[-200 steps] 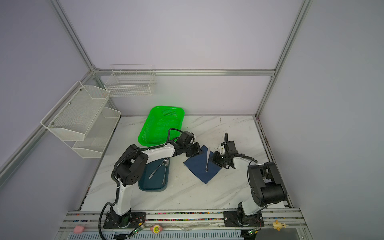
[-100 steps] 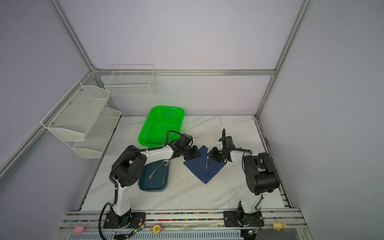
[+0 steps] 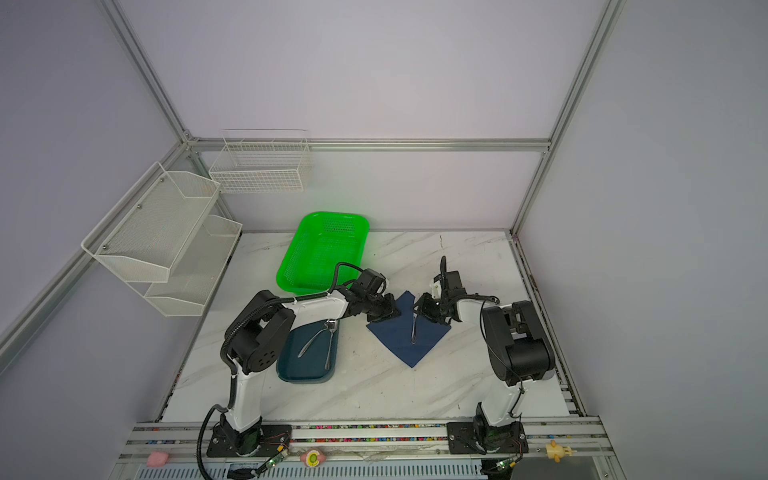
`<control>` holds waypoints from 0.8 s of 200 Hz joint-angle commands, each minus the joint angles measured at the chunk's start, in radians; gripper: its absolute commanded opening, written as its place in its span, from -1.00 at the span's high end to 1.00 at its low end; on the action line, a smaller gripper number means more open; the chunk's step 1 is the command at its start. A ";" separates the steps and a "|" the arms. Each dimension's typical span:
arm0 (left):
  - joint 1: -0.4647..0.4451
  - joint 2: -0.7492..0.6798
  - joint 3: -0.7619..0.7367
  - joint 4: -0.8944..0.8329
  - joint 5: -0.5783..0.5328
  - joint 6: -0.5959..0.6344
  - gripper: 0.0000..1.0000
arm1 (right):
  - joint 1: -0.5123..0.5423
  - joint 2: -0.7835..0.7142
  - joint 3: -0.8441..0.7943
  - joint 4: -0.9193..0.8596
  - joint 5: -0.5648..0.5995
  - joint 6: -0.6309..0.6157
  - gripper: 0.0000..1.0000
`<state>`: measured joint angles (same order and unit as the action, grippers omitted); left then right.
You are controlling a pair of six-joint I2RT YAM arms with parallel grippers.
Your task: Place the utensils on the paper napkin and roll it up
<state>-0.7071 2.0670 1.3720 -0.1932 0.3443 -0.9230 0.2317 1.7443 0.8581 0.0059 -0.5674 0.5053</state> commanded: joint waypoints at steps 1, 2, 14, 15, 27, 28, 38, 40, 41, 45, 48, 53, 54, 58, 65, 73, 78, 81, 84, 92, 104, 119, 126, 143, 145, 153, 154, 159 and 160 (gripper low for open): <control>0.005 0.013 -0.013 -0.002 0.010 0.021 0.69 | 0.009 0.025 0.025 0.002 0.006 -0.017 0.31; 0.005 0.013 -0.013 -0.002 0.010 0.021 0.69 | 0.008 0.025 0.025 0.002 0.006 -0.017 0.31; 0.005 0.015 -0.014 -0.003 0.009 0.022 0.70 | 0.009 0.029 0.025 0.004 0.009 -0.017 0.31; 0.005 0.015 -0.014 -0.003 0.009 0.022 0.70 | 0.010 0.029 0.025 0.005 0.010 -0.017 0.31; 0.006 0.021 -0.012 -0.013 0.005 0.027 0.70 | 0.010 0.034 0.033 0.004 0.010 -0.020 0.31; 0.006 0.022 -0.011 -0.014 0.004 0.027 0.70 | 0.010 0.035 0.034 0.003 0.011 -0.020 0.31; 0.009 0.025 -0.008 -0.021 0.001 0.028 0.71 | 0.011 0.042 0.043 -0.005 0.012 -0.026 0.31; 0.009 0.025 -0.008 -0.019 0.001 0.027 0.71 | 0.011 0.044 0.045 -0.006 0.012 -0.027 0.31; 0.009 0.025 -0.009 -0.019 0.001 0.027 0.71 | 0.011 0.044 0.046 -0.006 0.012 -0.028 0.31; 0.009 0.025 -0.009 -0.018 0.001 0.027 0.71 | 0.011 0.047 0.048 -0.008 0.012 -0.030 0.31; 0.009 0.025 -0.009 -0.019 0.001 0.026 0.71 | 0.011 0.050 0.050 -0.011 0.013 -0.032 0.31; 0.009 0.024 -0.007 -0.018 -0.001 0.026 0.71 | 0.011 0.053 0.054 -0.017 0.014 -0.035 0.31; 0.008 0.025 -0.007 -0.018 -0.001 0.027 0.71 | 0.011 0.052 0.054 -0.017 0.014 -0.035 0.31; 0.009 0.023 -0.007 -0.018 -0.002 0.027 0.71 | 0.011 0.053 0.056 -0.020 0.014 -0.037 0.31; 0.009 0.019 -0.007 -0.020 -0.005 0.028 0.71 | 0.011 0.054 0.055 -0.018 0.013 -0.039 0.31; 0.009 0.014 -0.006 -0.020 -0.008 0.030 0.71 | 0.011 0.052 0.050 -0.011 0.005 -0.039 0.31; 0.010 0.013 -0.006 -0.019 -0.009 0.032 0.71 | 0.011 0.052 0.049 -0.009 -0.001 -0.039 0.31; 0.009 0.011 -0.005 -0.021 -0.009 0.032 0.71 | 0.011 0.052 0.049 -0.009 -0.003 -0.039 0.31; 0.009 0.009 -0.004 -0.022 -0.009 0.033 0.71 | 0.011 0.052 0.048 -0.009 -0.006 -0.038 0.31; 0.009 0.003 -0.001 -0.027 -0.014 0.037 0.71 | 0.011 0.052 0.048 -0.015 -0.003 -0.036 0.31; 0.009 -0.012 0.000 -0.027 -0.015 0.045 0.70 | 0.011 0.046 0.050 -0.027 -0.002 -0.041 0.30; 0.009 -0.042 0.003 -0.029 -0.020 0.062 0.69 | 0.011 0.020 0.049 -0.040 -0.001 -0.050 0.30; 0.009 -0.059 0.005 -0.032 -0.027 0.074 0.68 | 0.011 0.000 0.043 -0.025 -0.015 -0.053 0.29; 0.009 -0.106 0.014 -0.069 -0.064 0.109 0.67 | 0.011 -0.027 0.046 -0.022 -0.028 -0.046 0.28; 0.009 -0.113 0.014 -0.073 -0.068 0.116 0.67 | 0.011 -0.029 0.049 -0.028 -0.029 -0.046 0.28; 0.009 -0.142 0.013 -0.086 -0.084 0.134 0.66 | 0.011 -0.040 0.056 -0.045 -0.027 -0.051 0.28; 0.009 -0.145 0.013 -0.087 -0.087 0.136 0.66 | 0.011 -0.042 0.056 -0.046 -0.027 -0.051 0.28; 0.009 -0.165 0.010 -0.093 -0.101 0.148 0.66 | 0.011 -0.056 0.054 -0.049 -0.024 -0.049 0.28; 0.009 -0.169 0.009 -0.094 -0.105 0.150 0.66 | 0.011 -0.059 0.054 -0.048 -0.024 -0.049 0.28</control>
<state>-0.7025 2.0350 1.3724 -0.2607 0.3046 -0.8547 0.2367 1.7512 0.8993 0.0002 -0.5755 0.4782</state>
